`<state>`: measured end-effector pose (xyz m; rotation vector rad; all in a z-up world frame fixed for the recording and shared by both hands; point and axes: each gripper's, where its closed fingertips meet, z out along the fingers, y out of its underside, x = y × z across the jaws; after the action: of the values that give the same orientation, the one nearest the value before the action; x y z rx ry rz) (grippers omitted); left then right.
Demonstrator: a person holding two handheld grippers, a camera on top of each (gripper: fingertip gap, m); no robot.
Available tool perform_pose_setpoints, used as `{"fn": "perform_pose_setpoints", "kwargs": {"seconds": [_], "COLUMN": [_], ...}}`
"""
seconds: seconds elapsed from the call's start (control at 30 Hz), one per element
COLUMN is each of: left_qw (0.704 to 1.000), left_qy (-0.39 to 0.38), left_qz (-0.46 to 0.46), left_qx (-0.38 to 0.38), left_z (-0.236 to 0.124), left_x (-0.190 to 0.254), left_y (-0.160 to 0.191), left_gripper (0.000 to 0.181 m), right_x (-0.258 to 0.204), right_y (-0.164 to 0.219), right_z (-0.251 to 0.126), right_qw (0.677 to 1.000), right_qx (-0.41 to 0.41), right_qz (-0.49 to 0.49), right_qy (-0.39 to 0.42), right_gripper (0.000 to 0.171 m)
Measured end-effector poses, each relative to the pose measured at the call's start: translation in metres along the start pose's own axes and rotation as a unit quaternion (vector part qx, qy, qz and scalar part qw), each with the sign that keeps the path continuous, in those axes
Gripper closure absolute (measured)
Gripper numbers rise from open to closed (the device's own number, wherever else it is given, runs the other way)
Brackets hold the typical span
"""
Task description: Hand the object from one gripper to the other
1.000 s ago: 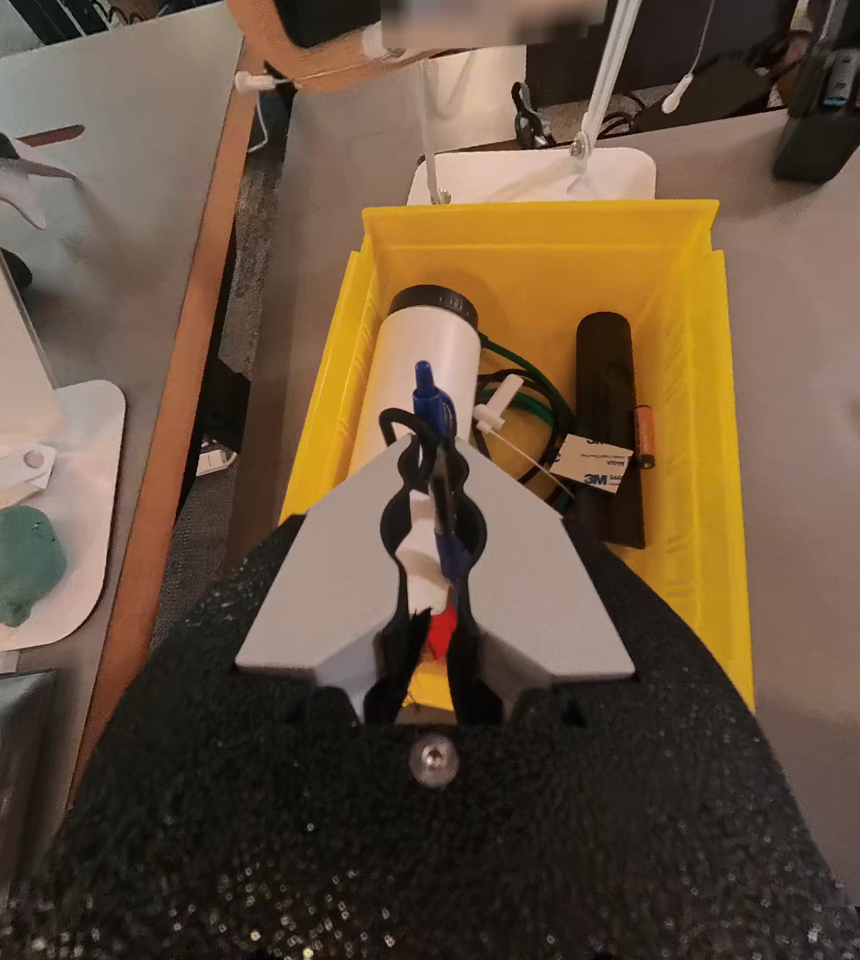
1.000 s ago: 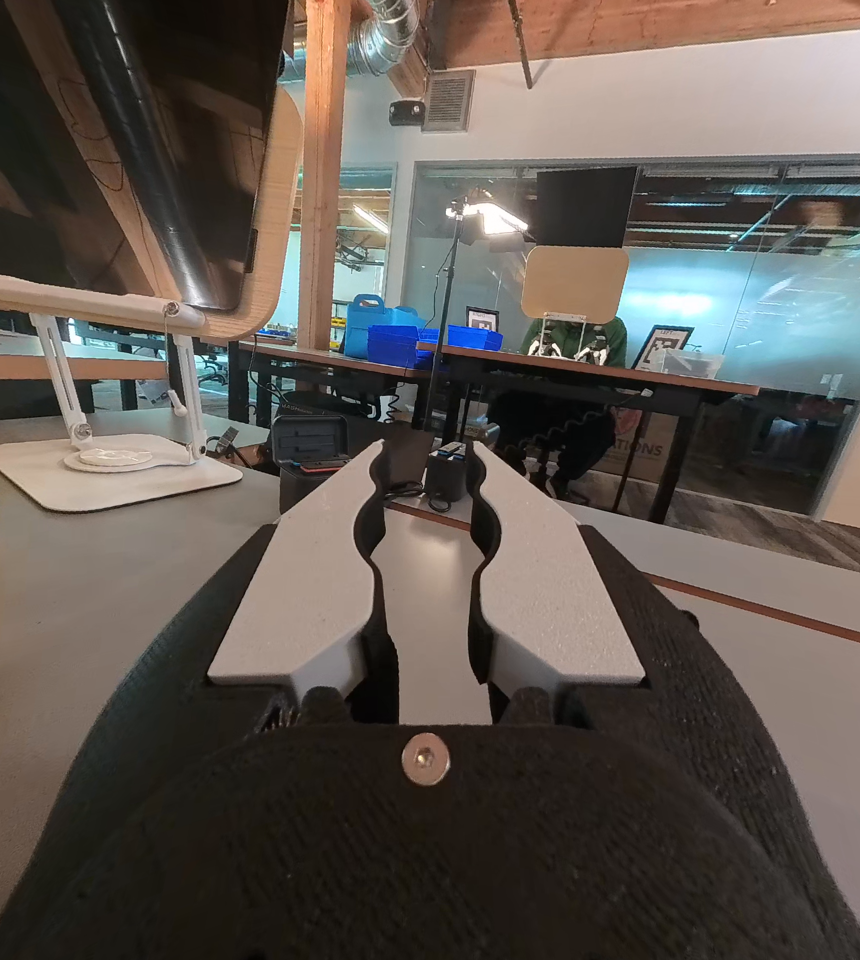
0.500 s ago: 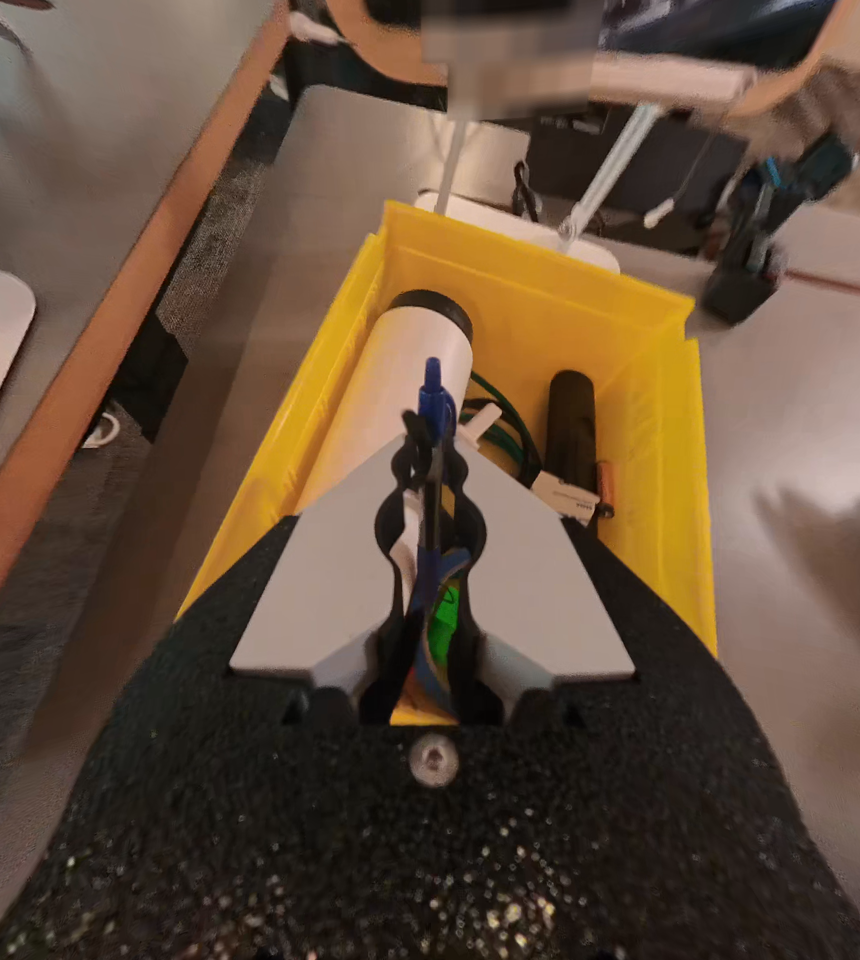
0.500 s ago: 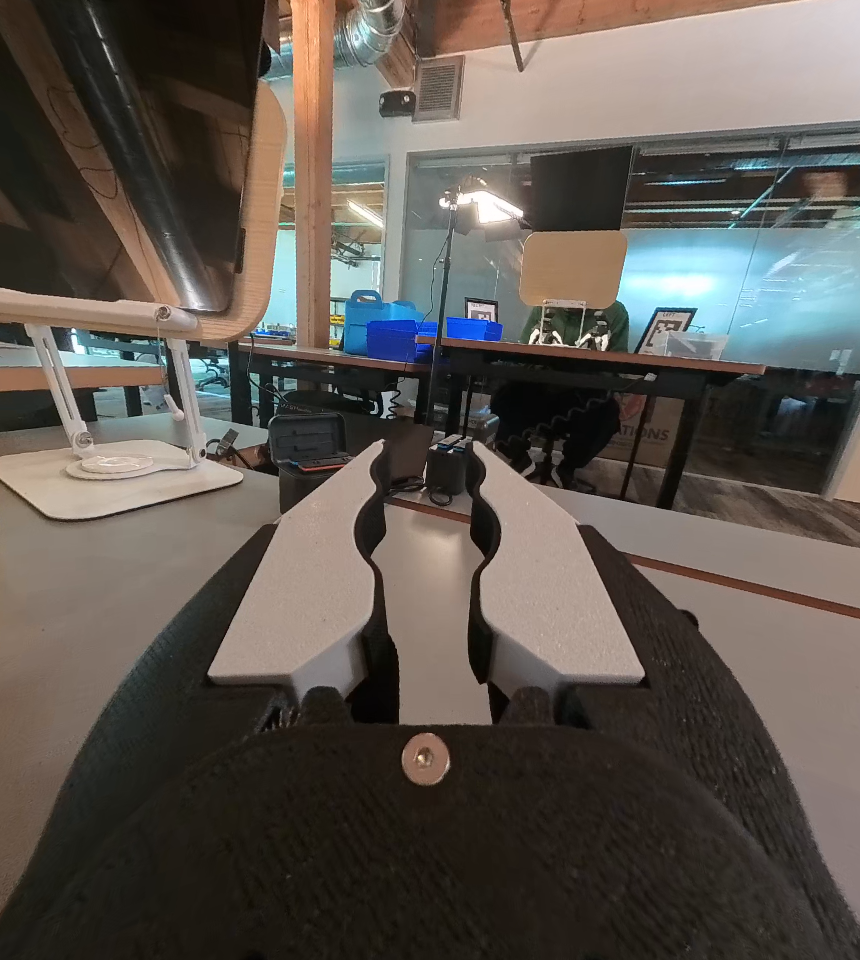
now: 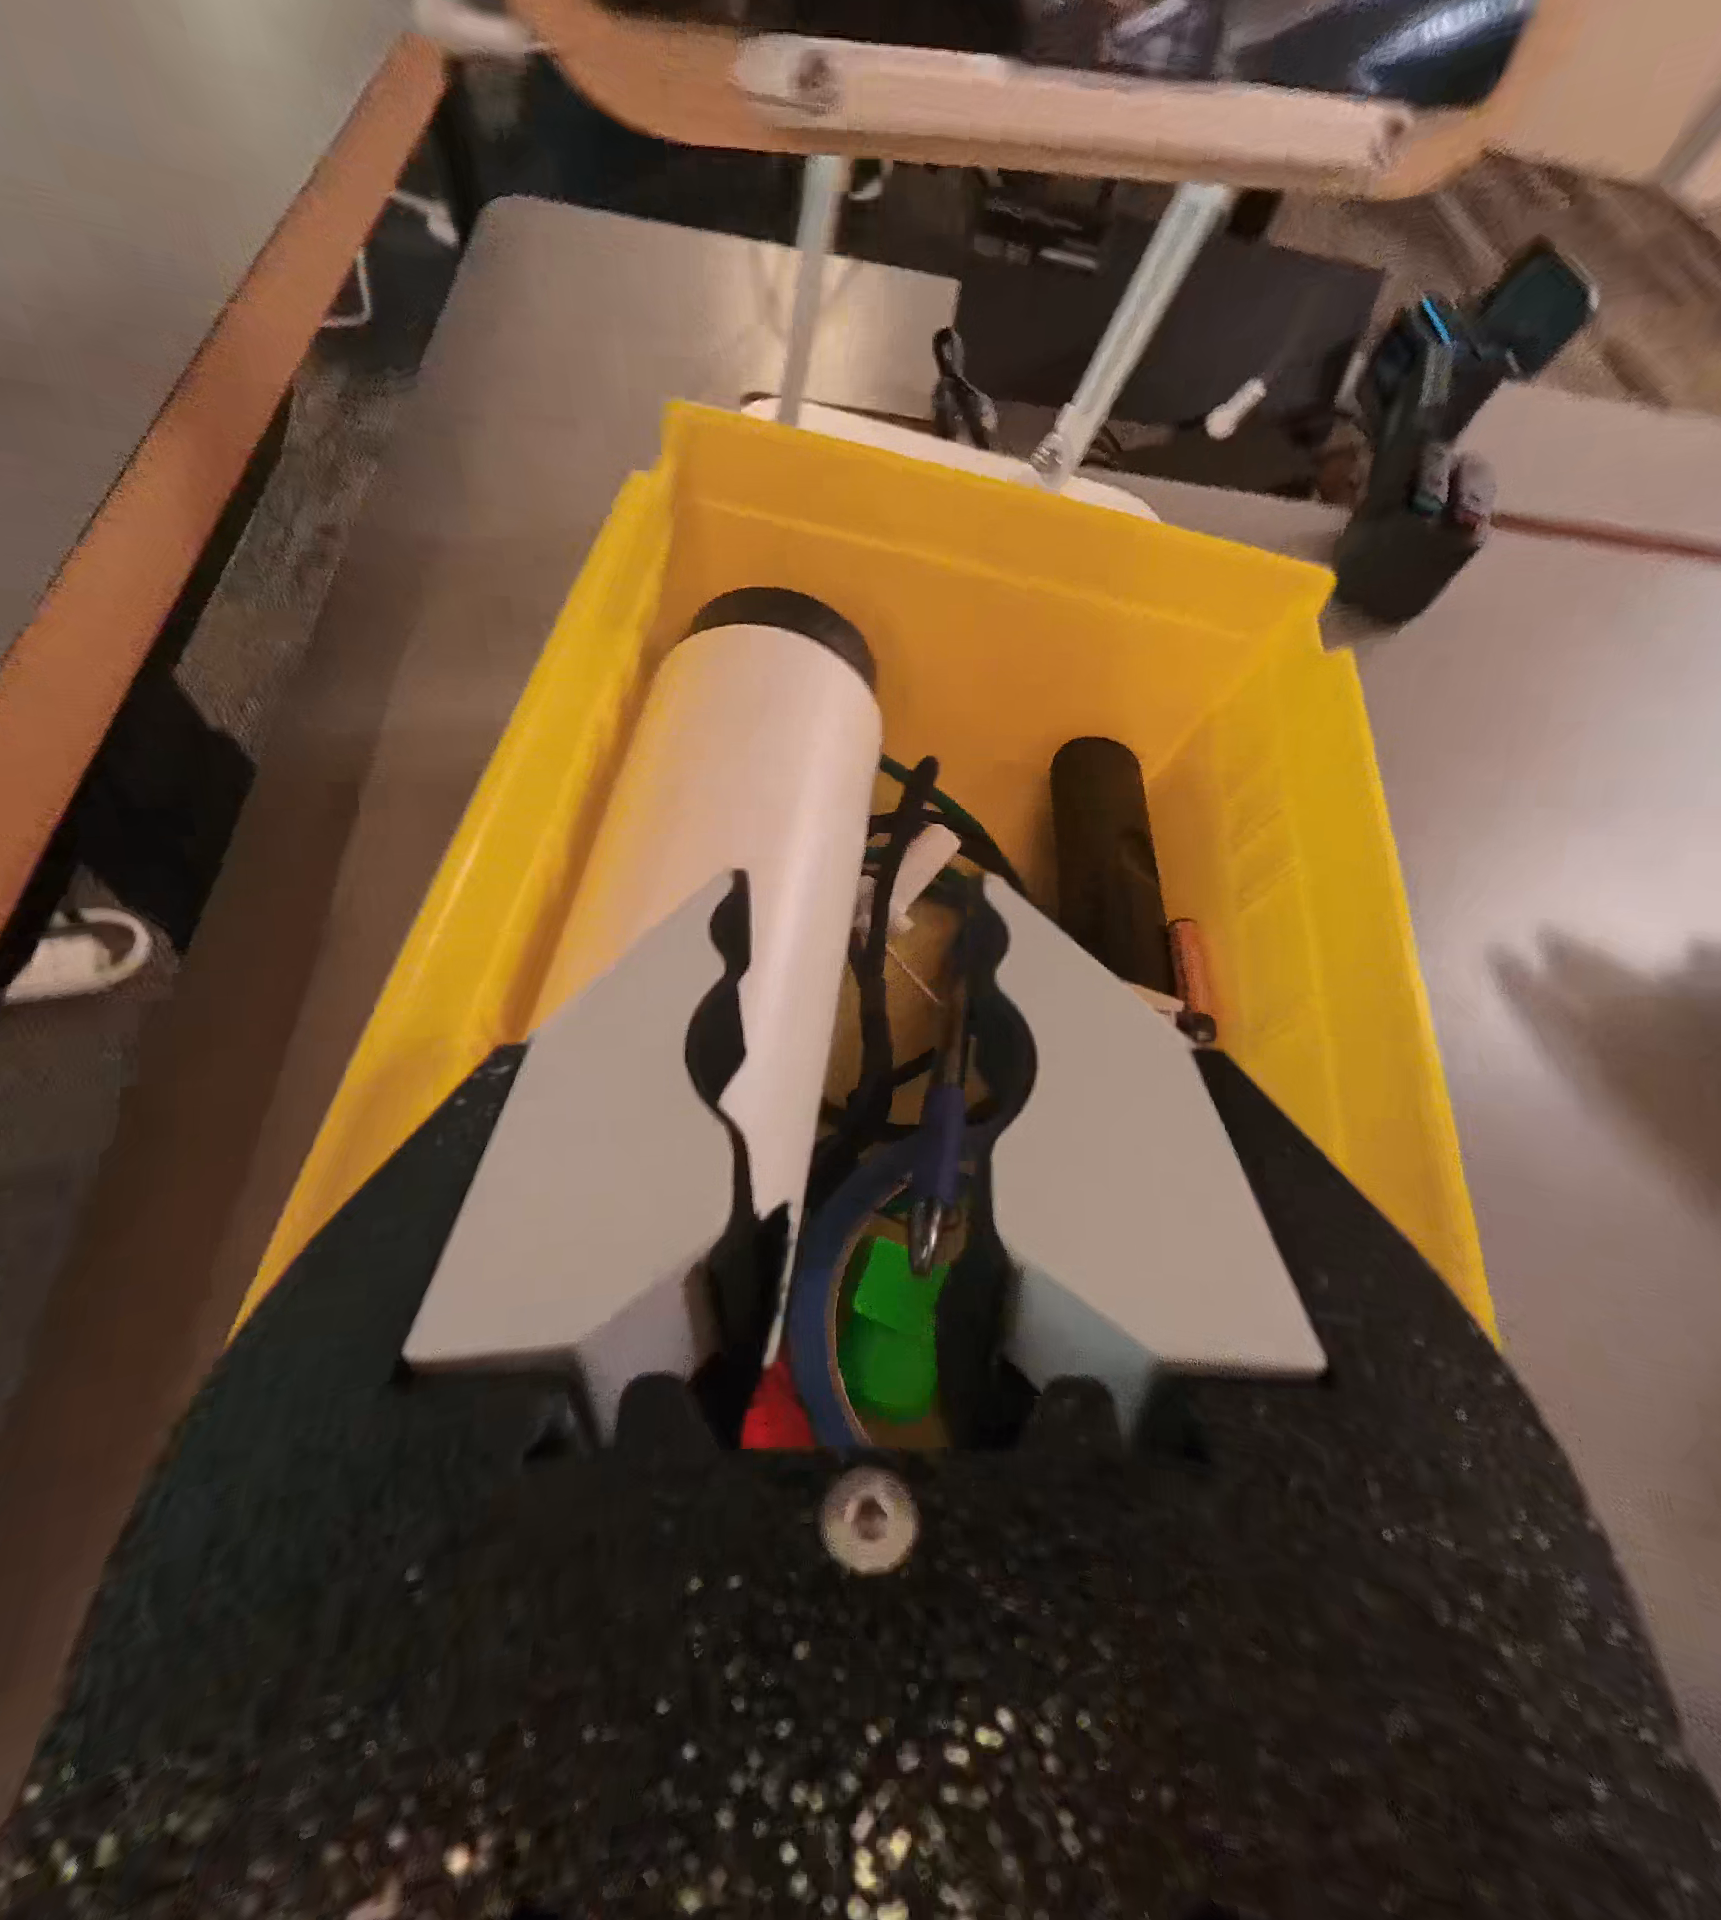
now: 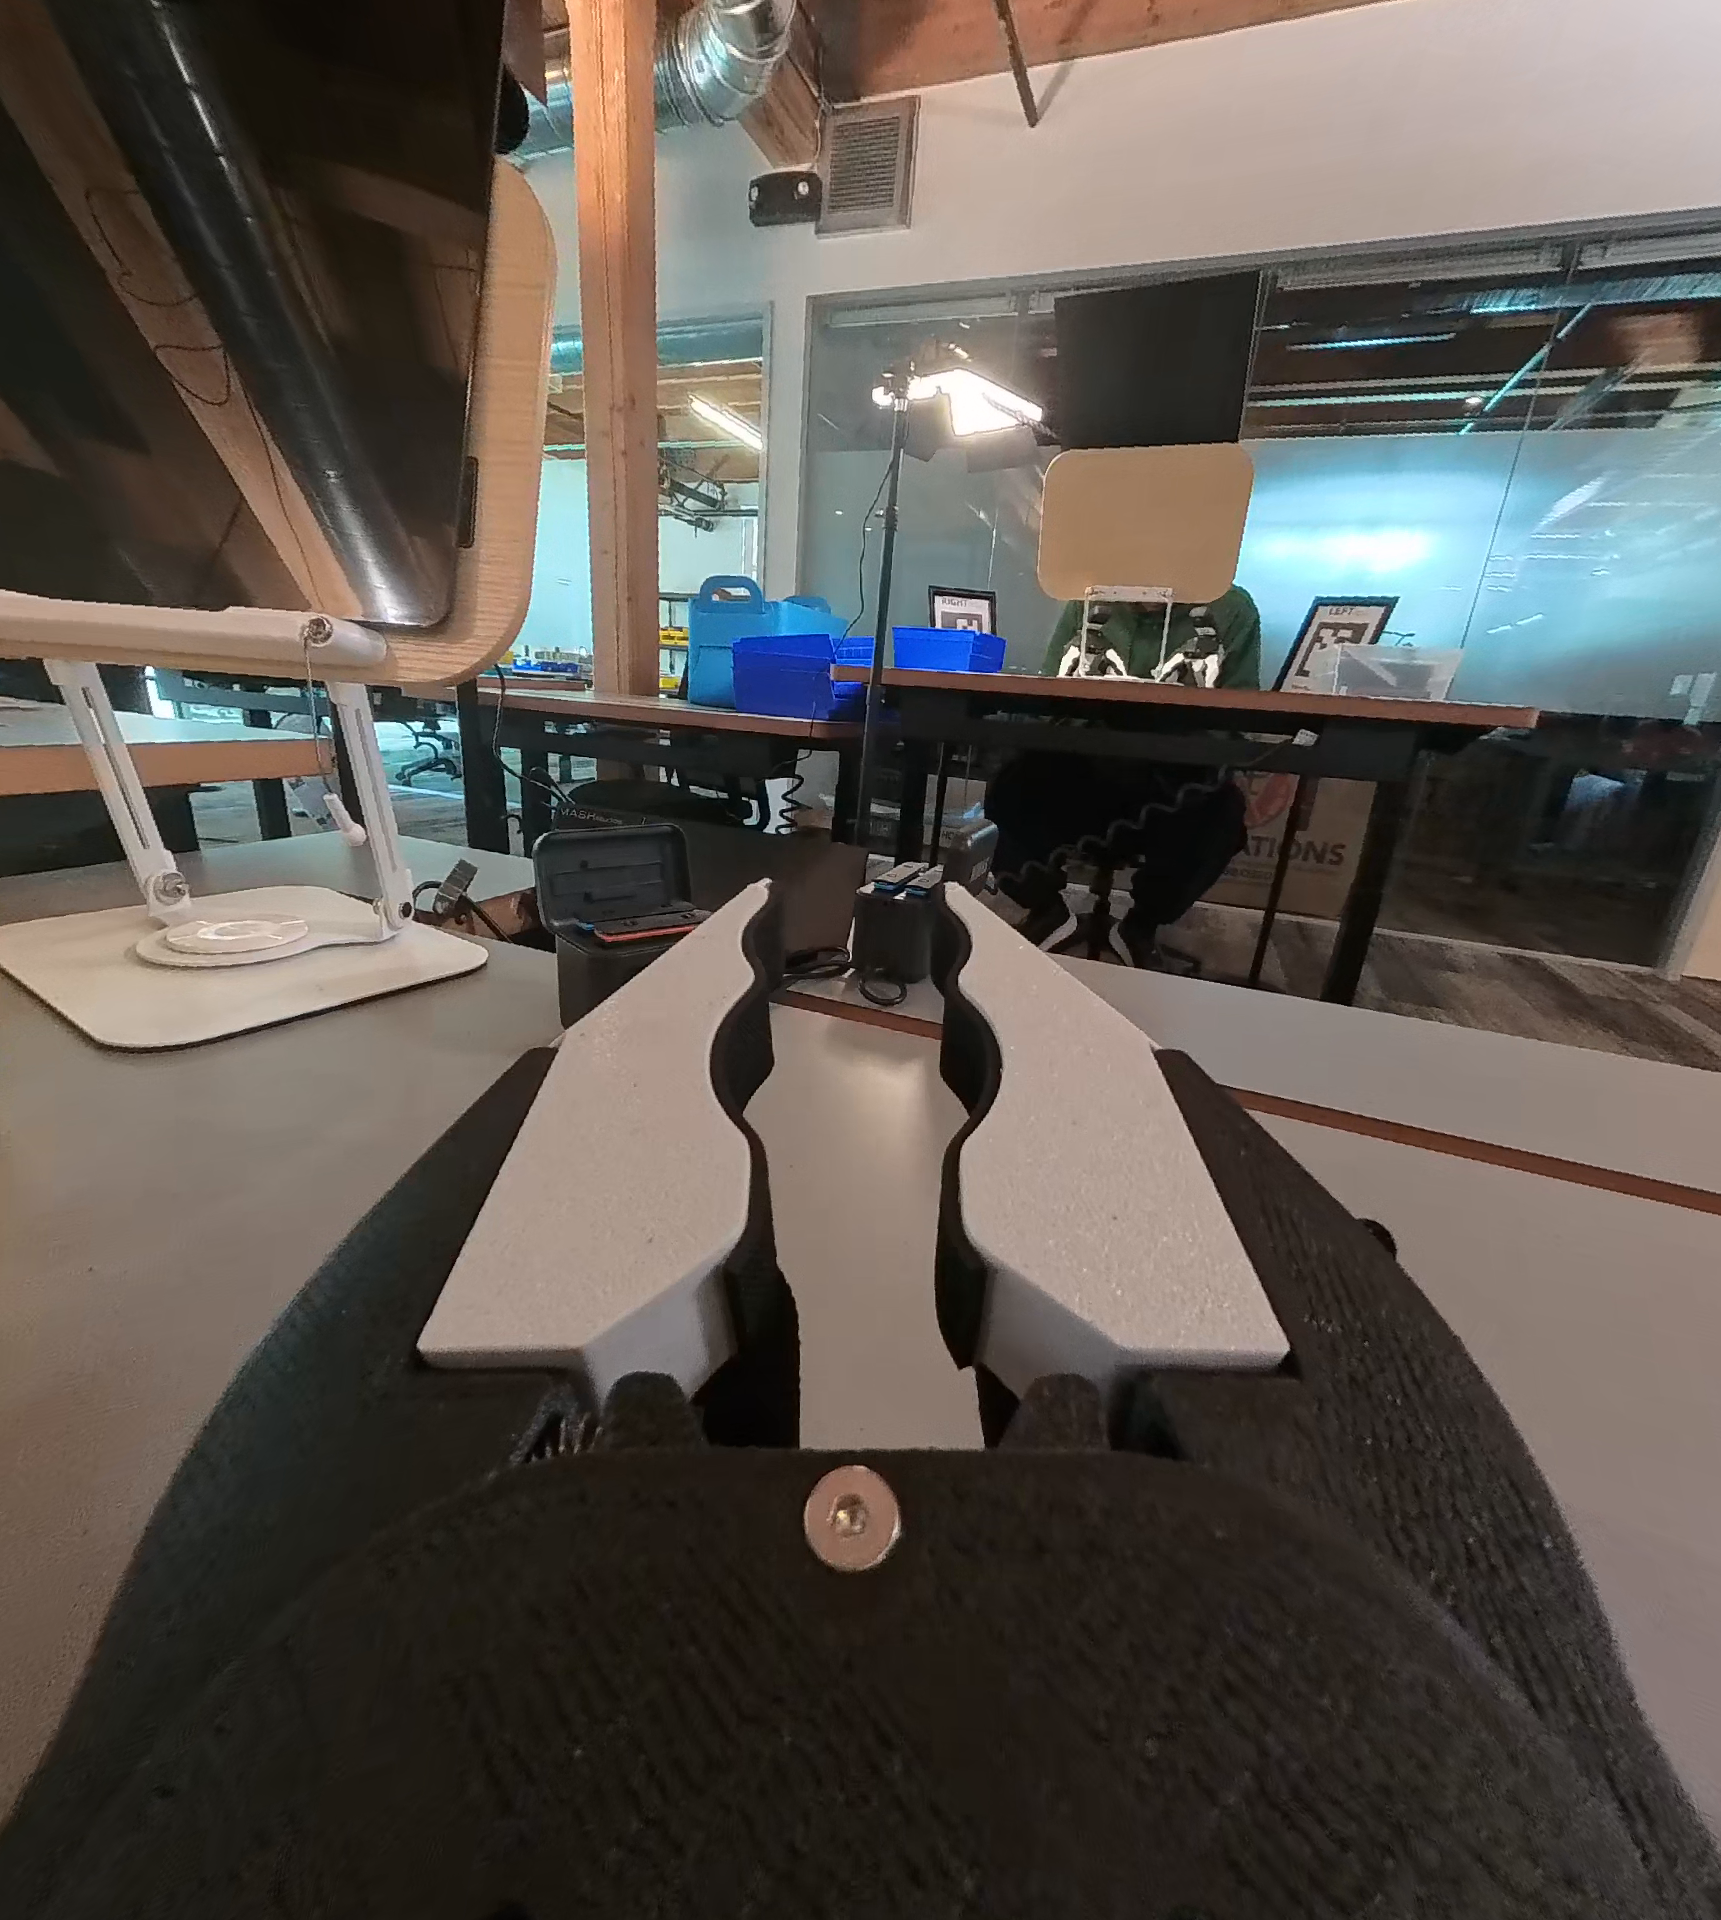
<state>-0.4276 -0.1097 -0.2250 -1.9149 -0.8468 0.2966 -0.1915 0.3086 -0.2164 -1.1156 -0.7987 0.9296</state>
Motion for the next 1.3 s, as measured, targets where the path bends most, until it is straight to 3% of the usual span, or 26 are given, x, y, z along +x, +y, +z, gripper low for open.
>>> {"fn": "perform_pose_setpoints", "kwargs": {"seconds": [0.27,0.43,0.63,0.7,0.77,0.8,0.83,1.07,1.2,1.3], "left_qw": [0.964,0.896,0.821,0.797,0.786,0.774,0.774,0.848,0.856,0.863], "left_qy": [-0.073,-0.147,-0.207,-0.224,-0.232,-0.245,-0.242,-0.235,-0.209,-0.129], "left_qz": [0.24,0.406,0.522,0.549,0.569,0.582,0.584,0.444,0.387,0.363], "left_qx": [-0.094,-0.105,-0.103,-0.115,-0.074,-0.046,-0.035,0.168,0.272,0.326], "left_z": [0.053,0.078,0.097,0.098,0.093,0.087,0.082,0.019,-0.027,-0.047], "left_x": [0.014,0.011,0.001,-0.005,0.005,0.01,0.015,0.028,0.055,0.108], "left_y": [0.015,0.012,0.006,0.008,-0.001,-0.009,-0.012,-0.068,-0.113,-0.141], "left_gripper": [0.138,0.126,0.125,0.134,0.18,0.181,0.181,0.181,0.181,0.181], "right_x": [0.0,0.0,0.0,0.0,0.001,0.001,0.001,-0.004,-0.005,-0.017], "right_y": [0.0,0.001,0.001,0.001,0.001,0.001,0.001,0.002,0.002,-0.005], "right_z": [0.0,0.001,0.001,0.001,0.002,0.002,0.002,0.004,0.004,0.004], "right_qw": [1.0,1.0,1.0,1.0,1.0,1.0,1.0,1.0,1.0,0.998], "right_qx": [0.0,-0.002,-0.002,-0.002,-0.003,-0.004,-0.004,-0.005,-0.004,0.013], "right_qz": [0.0,0.002,0.001,0.002,0.003,0.003,0.003,0.001,0.005,0.024], "right_qy": [-0.001,0.001,0.0,0.0,0.001,0.001,0.002,-0.006,-0.01,-0.053], "right_gripper": [0.146,0.146,0.146,0.146,0.146,0.146,0.146,0.146,0.146,0.144]}}
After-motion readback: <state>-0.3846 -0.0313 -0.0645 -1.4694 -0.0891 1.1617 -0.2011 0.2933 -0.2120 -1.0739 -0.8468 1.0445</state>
